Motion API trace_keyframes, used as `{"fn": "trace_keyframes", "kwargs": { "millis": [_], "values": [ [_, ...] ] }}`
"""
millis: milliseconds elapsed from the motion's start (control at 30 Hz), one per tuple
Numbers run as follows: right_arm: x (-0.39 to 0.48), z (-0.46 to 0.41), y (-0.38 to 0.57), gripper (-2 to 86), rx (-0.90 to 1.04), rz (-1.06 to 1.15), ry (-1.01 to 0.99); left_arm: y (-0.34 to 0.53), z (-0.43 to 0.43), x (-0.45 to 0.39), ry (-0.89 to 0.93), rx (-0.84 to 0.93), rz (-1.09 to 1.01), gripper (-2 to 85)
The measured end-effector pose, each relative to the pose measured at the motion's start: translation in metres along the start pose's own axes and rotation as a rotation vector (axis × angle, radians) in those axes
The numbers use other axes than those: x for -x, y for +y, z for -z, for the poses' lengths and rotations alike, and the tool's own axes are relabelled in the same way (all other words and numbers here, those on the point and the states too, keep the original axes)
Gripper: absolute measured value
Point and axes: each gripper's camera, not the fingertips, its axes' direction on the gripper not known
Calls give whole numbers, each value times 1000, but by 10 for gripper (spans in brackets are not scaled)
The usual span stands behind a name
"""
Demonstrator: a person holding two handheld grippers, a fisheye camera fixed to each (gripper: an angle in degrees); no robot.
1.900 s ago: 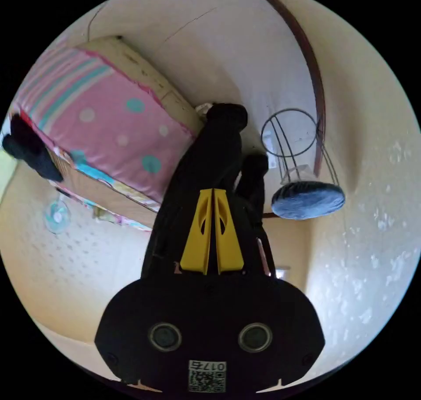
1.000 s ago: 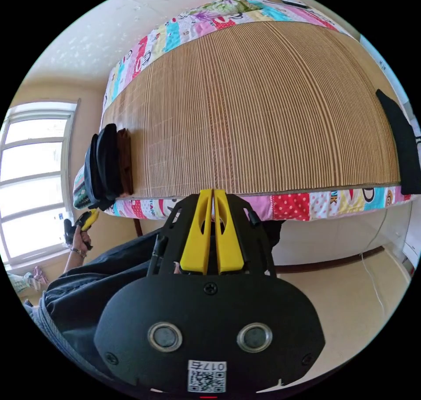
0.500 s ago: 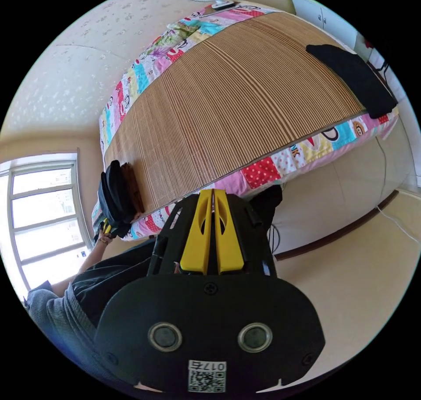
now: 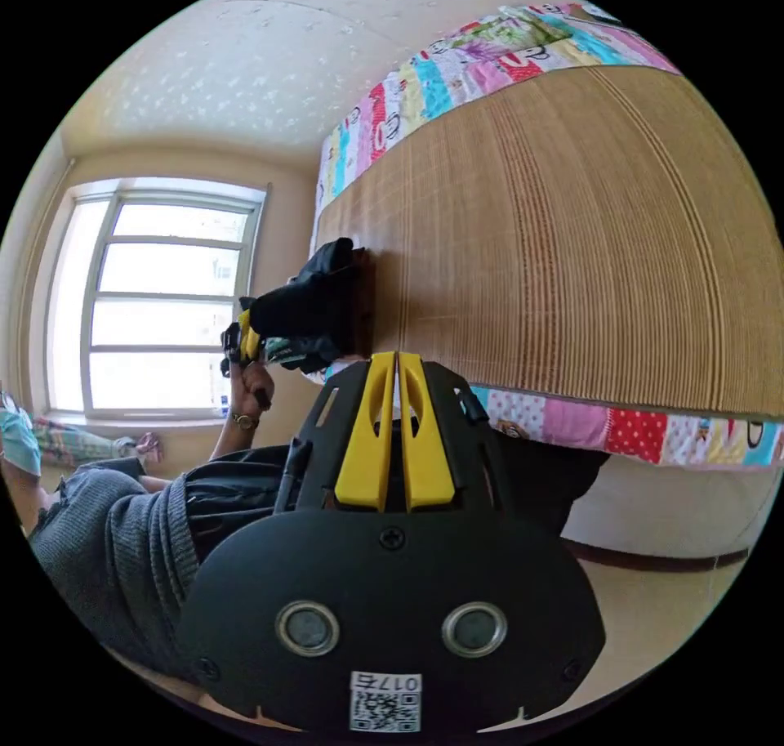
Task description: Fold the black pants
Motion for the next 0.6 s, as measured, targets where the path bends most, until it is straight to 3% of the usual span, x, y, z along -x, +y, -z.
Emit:
{"fn": "trace_keyframes", "kwargs": {
  "millis": [100, 167, 200, 267, 333, 433, 600],
  "values": [
    [-1, -43, -35, 195, 167, 134, -217, 6, -38, -4, 60, 26, 2, 38],
    [1, -73, -48, 221, 311, 213, -210, 9, -56, 1, 69, 60, 24, 38],
    [8, -85, -48, 219, 333, 290, -116, 11, -68, 3, 89, 94, 16, 38],
    [25, -93, -41, 199, 278, 411, 51, 12, -86, 1, 150, 142, -9, 38],
    [48, -96, -34, 104, 246, 580, 164, 8, -106, -13, 158, 229, -97, 39],
    [65, -77, -40, 39, 210, 664, 159, -5, -90, -23, 111, 191, -161, 48],
    [100, -39, -43, 11, 106, 846, 176, -22, -38, -19, 102, 58, -224, 53]
  ]
}}
